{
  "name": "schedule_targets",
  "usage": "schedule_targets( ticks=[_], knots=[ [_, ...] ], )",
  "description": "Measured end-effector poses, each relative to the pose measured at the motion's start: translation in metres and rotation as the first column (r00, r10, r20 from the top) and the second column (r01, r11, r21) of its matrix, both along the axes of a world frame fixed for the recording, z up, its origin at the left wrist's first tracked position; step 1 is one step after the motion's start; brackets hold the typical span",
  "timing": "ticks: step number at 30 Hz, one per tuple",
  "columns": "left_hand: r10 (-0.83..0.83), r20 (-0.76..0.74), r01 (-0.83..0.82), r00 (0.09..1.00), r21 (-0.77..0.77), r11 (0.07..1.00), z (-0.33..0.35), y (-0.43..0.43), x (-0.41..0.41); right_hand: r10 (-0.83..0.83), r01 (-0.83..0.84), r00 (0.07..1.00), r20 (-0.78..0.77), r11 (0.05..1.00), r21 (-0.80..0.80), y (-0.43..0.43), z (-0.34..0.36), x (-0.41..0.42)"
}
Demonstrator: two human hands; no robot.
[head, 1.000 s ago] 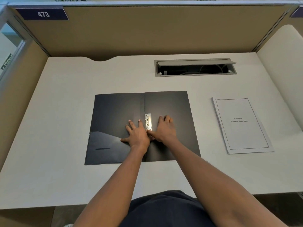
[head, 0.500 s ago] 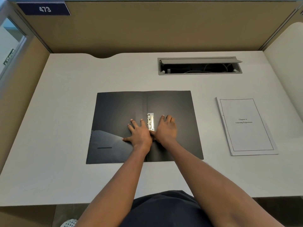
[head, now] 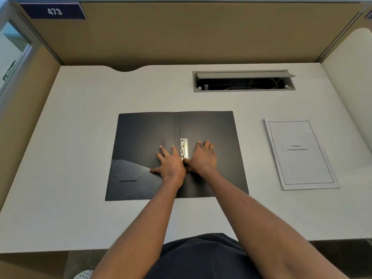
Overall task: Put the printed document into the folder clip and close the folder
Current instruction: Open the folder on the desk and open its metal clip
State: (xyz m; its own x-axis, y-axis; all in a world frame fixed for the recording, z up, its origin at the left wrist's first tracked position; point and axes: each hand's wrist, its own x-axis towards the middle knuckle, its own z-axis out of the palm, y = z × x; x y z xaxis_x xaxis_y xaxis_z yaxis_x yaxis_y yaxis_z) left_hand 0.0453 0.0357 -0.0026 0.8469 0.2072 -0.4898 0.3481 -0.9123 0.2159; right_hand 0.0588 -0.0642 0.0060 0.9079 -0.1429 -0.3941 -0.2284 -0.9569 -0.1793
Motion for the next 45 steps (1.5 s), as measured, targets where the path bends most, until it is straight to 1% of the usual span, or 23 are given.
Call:
schedule_targets(
  ticks=[5,7,9,11,13,17,20,25,31,37,40,43,45],
  knots=[
    [-0.008,0.005,0.008,1.0,0.0,1.0,0.0,0.001,0.0,-0.017,0.016,1.0,0.011,0.998,0.054,0.001,0.005,-0.003],
    [-0.008,0.008,0.008,1.0,0.003,1.0,0.0,0.001,-0.001,-0.038,0.032,0.998,0.059,0.994,0.103,0.002,0.007,-0.006],
    [-0.003,0.013,0.003,1.0,0.002,1.0,0.0,0.0,-0.001,-0.073,0.046,0.988,0.138,0.98,0.194,0.003,0.009,-0.008],
    [-0.01,0.011,0.01,1.0,0.007,1.0,0.001,0.0,-0.001,-0.156,0.079,0.968,0.198,0.934,0.347,0.005,0.011,-0.008],
    [-0.024,0.003,0.024,1.0,0.017,1.0,0.001,0.001,-0.002,-0.228,0.099,0.948,0.223,0.875,0.474,0.006,0.012,-0.004],
    [-0.032,-0.006,0.032,0.999,0.027,0.999,0.001,0.002,-0.002,-0.319,0.093,0.913,0.254,0.769,0.633,0.008,0.014,0.008],
    [-0.028,-0.001,0.028,1.0,0.024,0.999,0.001,0.002,-0.001,-0.363,0.108,0.898,0.25,0.73,0.674,0.011,0.017,0.021],
    [-0.044,0.003,0.044,0.999,0.052,0.998,-0.003,0.002,-0.001,-0.346,0.102,0.908,0.237,0.73,0.675,0.013,0.014,0.048],
    [-0.049,0.01,0.048,0.999,0.074,0.996,-0.012,0.002,0.001,-0.246,0.08,0.945,0.213,0.81,0.581,0.01,0.004,0.075],
    [-0.057,0.003,0.056,0.998,0.087,0.995,-0.017,0.002,0.002,-0.064,-0.018,0.984,0.165,0.892,0.452,0.002,-0.006,0.083],
    [-0.055,0.006,0.054,0.998,0.078,0.995,-0.018,0.001,0.0,0.017,-0.064,0.993,0.115,0.904,0.422,-0.002,-0.006,0.077],
    [-0.055,0.009,0.054,0.998,0.07,0.996,-0.016,0.002,-0.001,0.093,-0.128,0.99,0.106,0.911,0.391,-0.003,-0.005,0.074],
    [-0.057,0.007,0.056,0.998,0.067,0.996,-0.015,0.002,-0.002,0.1,-0.137,0.989,0.112,0.908,0.397,-0.005,-0.004,0.072]
  ],
)
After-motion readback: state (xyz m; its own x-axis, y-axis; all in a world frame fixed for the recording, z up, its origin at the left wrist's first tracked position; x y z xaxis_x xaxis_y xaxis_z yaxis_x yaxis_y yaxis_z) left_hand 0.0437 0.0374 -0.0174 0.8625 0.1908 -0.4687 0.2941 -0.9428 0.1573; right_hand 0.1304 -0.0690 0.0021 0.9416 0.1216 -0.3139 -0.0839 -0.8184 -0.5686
